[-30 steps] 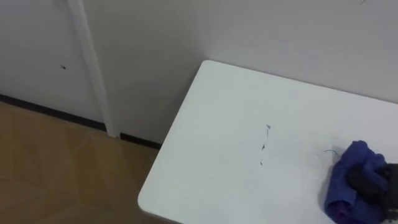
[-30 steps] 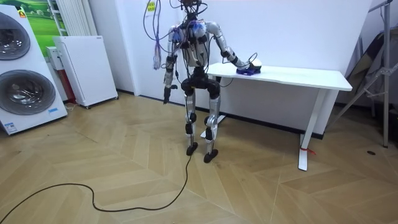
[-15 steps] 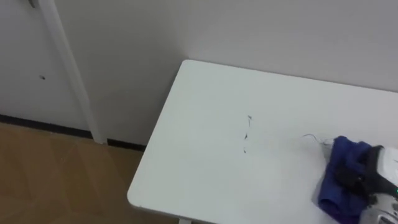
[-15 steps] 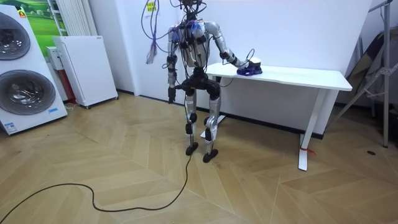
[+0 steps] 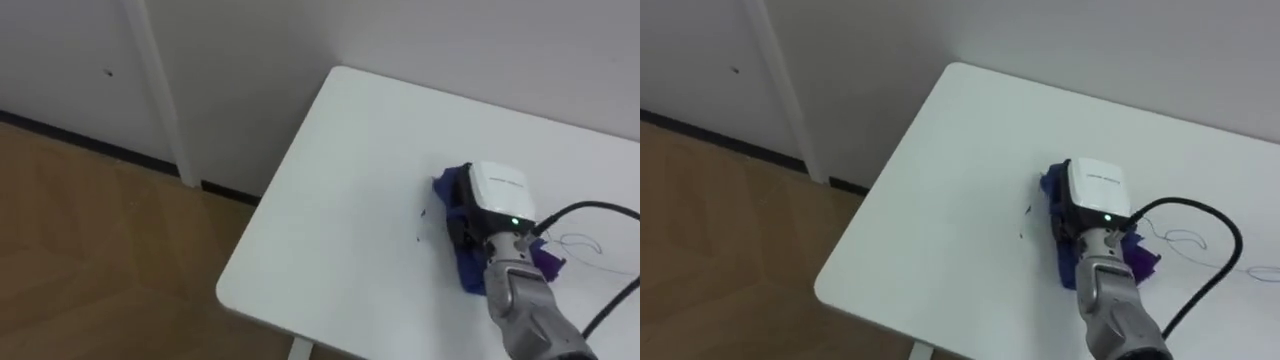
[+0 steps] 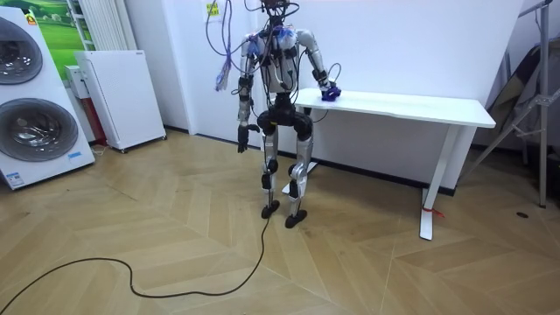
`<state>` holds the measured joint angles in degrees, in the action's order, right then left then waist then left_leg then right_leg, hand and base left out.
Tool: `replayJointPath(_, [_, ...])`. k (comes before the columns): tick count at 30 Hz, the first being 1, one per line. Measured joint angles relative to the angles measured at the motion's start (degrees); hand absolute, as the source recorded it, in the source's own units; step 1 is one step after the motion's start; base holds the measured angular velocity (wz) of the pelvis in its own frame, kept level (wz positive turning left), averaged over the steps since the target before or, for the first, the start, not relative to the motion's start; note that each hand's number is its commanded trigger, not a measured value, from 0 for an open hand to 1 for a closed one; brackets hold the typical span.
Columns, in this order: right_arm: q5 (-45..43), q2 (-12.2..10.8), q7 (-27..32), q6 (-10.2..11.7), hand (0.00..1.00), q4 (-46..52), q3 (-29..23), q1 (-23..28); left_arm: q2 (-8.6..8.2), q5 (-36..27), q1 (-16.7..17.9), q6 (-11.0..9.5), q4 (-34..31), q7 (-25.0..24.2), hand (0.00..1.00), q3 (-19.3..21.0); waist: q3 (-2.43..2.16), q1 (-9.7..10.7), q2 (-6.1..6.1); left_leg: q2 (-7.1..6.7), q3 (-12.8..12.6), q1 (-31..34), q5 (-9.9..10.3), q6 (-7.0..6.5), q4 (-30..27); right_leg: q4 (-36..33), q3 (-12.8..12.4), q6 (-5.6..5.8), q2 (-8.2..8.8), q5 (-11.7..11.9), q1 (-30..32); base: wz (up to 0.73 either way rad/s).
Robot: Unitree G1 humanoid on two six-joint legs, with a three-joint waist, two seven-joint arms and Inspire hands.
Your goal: Wipe table
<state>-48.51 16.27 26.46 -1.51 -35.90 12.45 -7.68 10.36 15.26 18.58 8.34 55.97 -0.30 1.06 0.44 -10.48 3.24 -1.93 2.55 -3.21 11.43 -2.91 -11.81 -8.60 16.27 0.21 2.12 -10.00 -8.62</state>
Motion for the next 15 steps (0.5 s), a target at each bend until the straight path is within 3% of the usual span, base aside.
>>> replayJointPath(3, [4.3,0.1,4.3,4.0,1.00,-4.2,-3.6,1.8,0.14,0.1,0.0,-0.6,-0.4,0.0,0.00,1.1,-0.38,2.9,-0.24,-0.33,-0.2,-0.6,-0.1,-0.16,0.1,0.1,1.4,0.24,0.67,-0.1,-1.5,0.52])
replayJointPath(4, [6.8,0.3,5.8,5.2,1.00,-5.1,-6.1,3.5,0.22,0.3,-0.1,-1.1,-0.4,0.3,0.00,1.5,-0.75,3.4,-0.26,-0.45,-0.9,-1.1,-0.2,-0.44,0.3,0.0,0.9,0.51,1.02,-0.3,-1.9,0.62])
replayJointPath(7, [12.4,0.9,8.7,8.7,1.00,-9.2,-12.0,5.9,0.32,0.6,0.2,-1.2,-0.3,0.8,0.00,4.1,-0.93,4.4,-0.41,-0.87,-1.0,-2.2,-0.4,-0.77,0.7,0.0,1.0,0.58,1.57,-0.3,-3.3,0.29])
replayJointPath(11, [19.6,1.9,10.1,11.1,1.00,-13.9,-20.3,8.9,0.63,0.6,1.4,-1.2,-1.0,1.4,0.00,7.5,-1.61,7.2,-0.02,-0.92,-2.6,-2.8,-0.3,-1.24,0.6,0.0,1.0,0.73,2.10,-0.2,-4.6,0.37])
replayJointPath(15, [24.5,3.2,10.4,12.7,1.00,-17.3,-25.8,12.3,-0.11,3.2,3.0,-1.3,-4.1,1.6,0.00,11.0,-1.91,7.5,0.47,-0.93,-3.2,-3.5,-0.1,-1.68,0.5,0.0,0.7,1.31,2.21,0.1,-5.4,0.04])
